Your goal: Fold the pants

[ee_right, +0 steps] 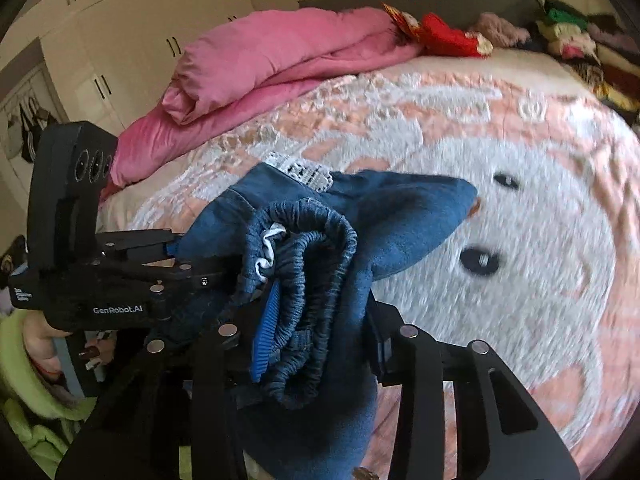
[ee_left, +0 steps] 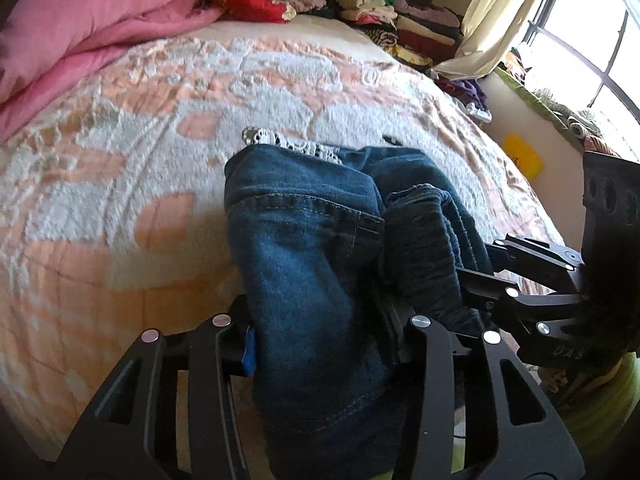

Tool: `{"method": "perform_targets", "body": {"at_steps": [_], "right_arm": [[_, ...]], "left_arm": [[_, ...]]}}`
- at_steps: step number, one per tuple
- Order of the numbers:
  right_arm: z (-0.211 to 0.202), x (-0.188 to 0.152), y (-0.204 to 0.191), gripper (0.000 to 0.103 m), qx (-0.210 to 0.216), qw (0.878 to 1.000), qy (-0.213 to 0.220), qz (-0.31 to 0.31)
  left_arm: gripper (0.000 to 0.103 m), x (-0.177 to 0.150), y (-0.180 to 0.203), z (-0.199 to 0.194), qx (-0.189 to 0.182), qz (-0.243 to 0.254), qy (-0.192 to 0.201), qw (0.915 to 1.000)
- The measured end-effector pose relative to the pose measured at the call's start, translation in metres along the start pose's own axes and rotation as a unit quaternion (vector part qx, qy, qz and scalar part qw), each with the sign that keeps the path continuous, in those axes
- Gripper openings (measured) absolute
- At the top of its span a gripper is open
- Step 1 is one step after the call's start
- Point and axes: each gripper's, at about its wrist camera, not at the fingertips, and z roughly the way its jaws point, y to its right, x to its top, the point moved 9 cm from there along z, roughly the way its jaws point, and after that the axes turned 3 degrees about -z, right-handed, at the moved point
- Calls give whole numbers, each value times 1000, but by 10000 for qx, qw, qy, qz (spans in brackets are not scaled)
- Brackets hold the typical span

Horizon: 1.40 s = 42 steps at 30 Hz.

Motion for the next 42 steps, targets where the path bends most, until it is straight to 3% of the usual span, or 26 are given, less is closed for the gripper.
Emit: {"method": "perform_targets", "body": {"at_steps": [15,34,40,42], "right_arm": [[0,48,11,37,-204,9990,325,-235],[27,49,37,37,-473,9988,84,-84],[33,39,51,41,-636,9978,-91,140],[35,35,56,49,-698,9972,-171,218]], "left_arm": [[36,54,-2,-10,130,102,365,9992],[36,59,-15,21,240,-5,142,9996],[36,51,-26,33,383,-60,-9,9992],[36,49,-29,35,403,-81,-32,9991]]}}
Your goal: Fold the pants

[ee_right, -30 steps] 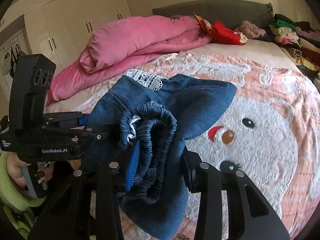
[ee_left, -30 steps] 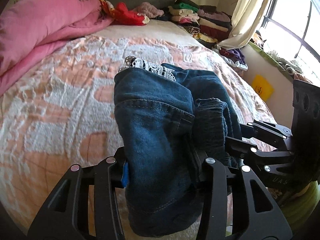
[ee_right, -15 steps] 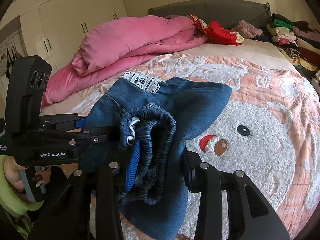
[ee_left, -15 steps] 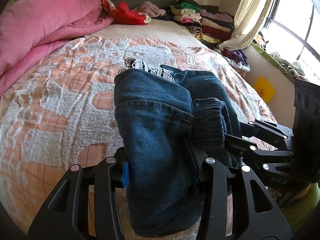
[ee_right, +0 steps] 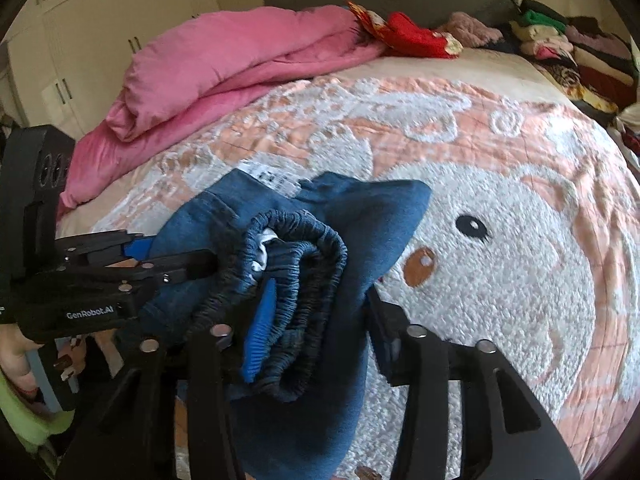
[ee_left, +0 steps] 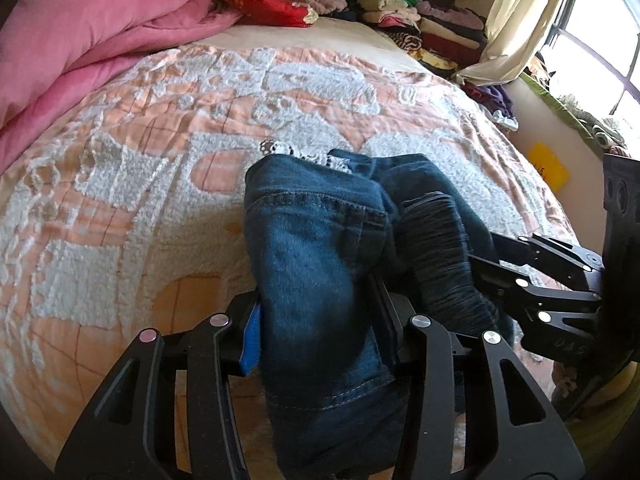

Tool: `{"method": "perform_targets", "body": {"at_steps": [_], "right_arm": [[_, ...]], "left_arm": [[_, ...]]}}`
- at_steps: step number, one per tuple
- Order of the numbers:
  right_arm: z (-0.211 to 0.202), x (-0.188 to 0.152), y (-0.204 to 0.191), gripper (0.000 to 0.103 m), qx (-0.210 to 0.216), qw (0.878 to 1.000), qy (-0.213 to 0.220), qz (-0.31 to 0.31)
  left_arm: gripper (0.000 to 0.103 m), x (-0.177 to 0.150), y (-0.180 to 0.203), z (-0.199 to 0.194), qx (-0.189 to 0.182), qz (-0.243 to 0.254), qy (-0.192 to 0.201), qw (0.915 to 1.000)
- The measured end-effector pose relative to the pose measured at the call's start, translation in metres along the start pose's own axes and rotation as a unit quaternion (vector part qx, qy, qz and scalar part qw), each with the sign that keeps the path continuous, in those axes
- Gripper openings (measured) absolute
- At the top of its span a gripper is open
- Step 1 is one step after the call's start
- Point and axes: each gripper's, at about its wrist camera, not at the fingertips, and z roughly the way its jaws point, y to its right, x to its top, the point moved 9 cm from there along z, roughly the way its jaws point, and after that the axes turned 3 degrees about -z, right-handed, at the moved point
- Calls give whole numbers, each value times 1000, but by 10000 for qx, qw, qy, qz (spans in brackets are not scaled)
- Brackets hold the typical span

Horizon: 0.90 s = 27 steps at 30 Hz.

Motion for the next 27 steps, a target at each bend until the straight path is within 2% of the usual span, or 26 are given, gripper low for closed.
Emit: {"method": "perform_targets", "body": {"at_steps": [3,8,11,17,21,26,27], "right_arm": [[5,-6,6,61,-121,9998,-148,60],[15,-17,16,70,-200,9988,-359,270],[15,-18,17,70,-196,9986,-361,333],[-3,-11,12,83,-272,9991,-178,266],[-20,-5,9,97,-421,9990,40,168],[-41,4,12,98,-591,9974,351,218],[-44,4,12,98,-591,9972,400,238]], "left_arm": [[38,-3,-5,5,35,-26,-72,10000],[40,-8,-6,11,56,-24,-162,9998],[41,-10,-7,12,39,-63,-176,9998],[48,-8,-7,2,51,-67,-97,9999],[58,-7,-7,-9,68,-63,-5,10000],[80,-3,-12,-25,264,-82,170,9995],[87,-2,-14,-30,321,-85,219,9992]]}}
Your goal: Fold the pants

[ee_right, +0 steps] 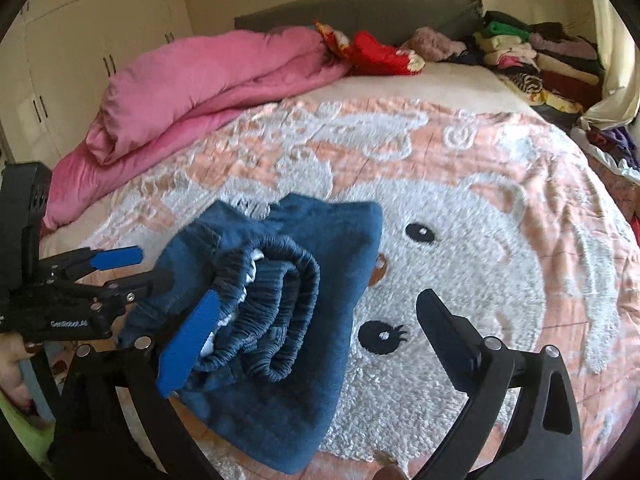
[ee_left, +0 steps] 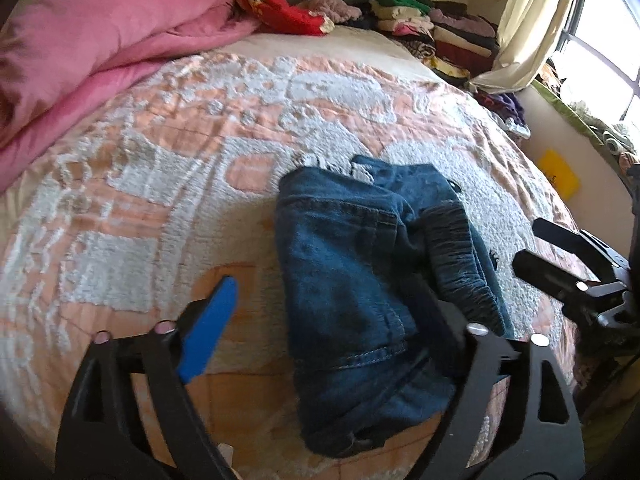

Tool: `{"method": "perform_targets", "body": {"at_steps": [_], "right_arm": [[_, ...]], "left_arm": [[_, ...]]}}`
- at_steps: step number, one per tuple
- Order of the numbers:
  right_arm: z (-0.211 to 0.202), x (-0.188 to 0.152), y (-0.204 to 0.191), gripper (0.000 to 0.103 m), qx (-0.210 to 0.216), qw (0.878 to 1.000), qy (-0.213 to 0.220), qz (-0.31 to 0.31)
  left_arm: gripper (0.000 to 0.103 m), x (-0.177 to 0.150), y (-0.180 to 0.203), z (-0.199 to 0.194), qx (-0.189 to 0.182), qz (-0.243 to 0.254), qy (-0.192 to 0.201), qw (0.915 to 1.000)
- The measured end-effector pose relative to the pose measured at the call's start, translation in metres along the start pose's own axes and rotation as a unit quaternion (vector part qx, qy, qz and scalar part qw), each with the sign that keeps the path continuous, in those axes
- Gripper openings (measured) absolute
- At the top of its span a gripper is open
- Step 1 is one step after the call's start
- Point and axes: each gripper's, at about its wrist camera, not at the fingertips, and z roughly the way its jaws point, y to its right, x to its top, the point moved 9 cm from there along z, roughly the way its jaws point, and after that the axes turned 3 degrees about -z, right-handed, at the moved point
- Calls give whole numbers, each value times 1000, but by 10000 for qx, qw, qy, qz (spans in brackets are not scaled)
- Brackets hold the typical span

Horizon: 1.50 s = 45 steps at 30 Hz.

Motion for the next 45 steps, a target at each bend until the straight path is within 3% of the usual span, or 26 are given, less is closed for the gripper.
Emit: {"method": "perform_targets", "body": {"at_steps": [1,10,23,33,45], "right_arm": [[-3,2,0,98,-2,10000,51,23],[-38,4,-8,98,-116,9993,364,15],[-84,-21,-18,98,-350,9978,555,-41],[-104,-55,-29,98,-328,9986,404,19],[-92,-105,-38,98,-402,9991,-11,105]], "left_arm": [[93,1,-1,-4,29,-1,27,10000],[93,0,-5,-44,89,-78,359,9993],[93,-30,0,-81,159,106,560,9982],[93,-63,2,-94,257,216,530,9980],[93,-108,0,-83,243,118,176,9995]]}}
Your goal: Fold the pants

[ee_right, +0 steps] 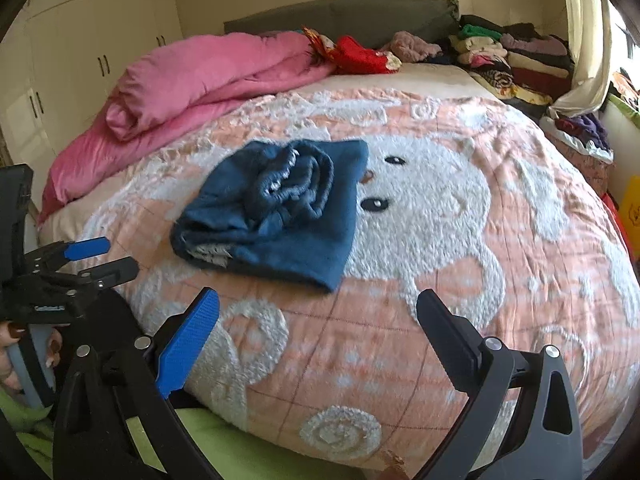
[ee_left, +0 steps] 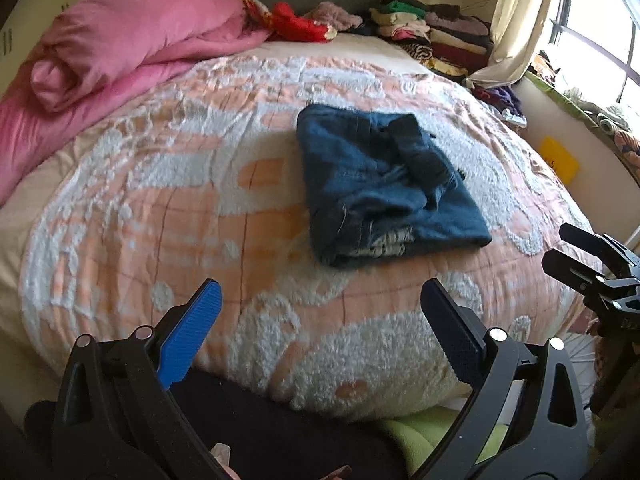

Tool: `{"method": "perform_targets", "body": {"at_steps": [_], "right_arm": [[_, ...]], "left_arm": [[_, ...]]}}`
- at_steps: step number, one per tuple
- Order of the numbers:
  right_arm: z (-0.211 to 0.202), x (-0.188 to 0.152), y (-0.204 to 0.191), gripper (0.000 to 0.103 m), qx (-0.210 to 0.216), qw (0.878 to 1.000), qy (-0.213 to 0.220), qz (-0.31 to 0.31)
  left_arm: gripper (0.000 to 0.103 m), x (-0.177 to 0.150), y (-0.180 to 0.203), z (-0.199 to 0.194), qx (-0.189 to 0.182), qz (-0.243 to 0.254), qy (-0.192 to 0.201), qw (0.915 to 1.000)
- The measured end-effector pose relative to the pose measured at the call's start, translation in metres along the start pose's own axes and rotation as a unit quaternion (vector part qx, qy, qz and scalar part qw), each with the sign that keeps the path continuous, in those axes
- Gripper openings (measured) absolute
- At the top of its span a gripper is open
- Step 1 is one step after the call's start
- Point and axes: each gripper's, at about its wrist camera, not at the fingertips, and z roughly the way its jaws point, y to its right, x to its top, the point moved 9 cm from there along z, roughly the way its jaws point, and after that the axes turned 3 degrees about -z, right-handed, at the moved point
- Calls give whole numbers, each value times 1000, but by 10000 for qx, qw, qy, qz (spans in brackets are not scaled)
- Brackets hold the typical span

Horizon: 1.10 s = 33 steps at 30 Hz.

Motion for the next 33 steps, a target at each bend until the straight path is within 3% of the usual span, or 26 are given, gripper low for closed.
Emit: {"method": "perform_targets", "body": {"at_steps": [33], "right_arm": [[2,4,3,98,2,10000,-50,68]], "left_arm": [[93,-2,0,-2,17,-44,-24,10000]]}}
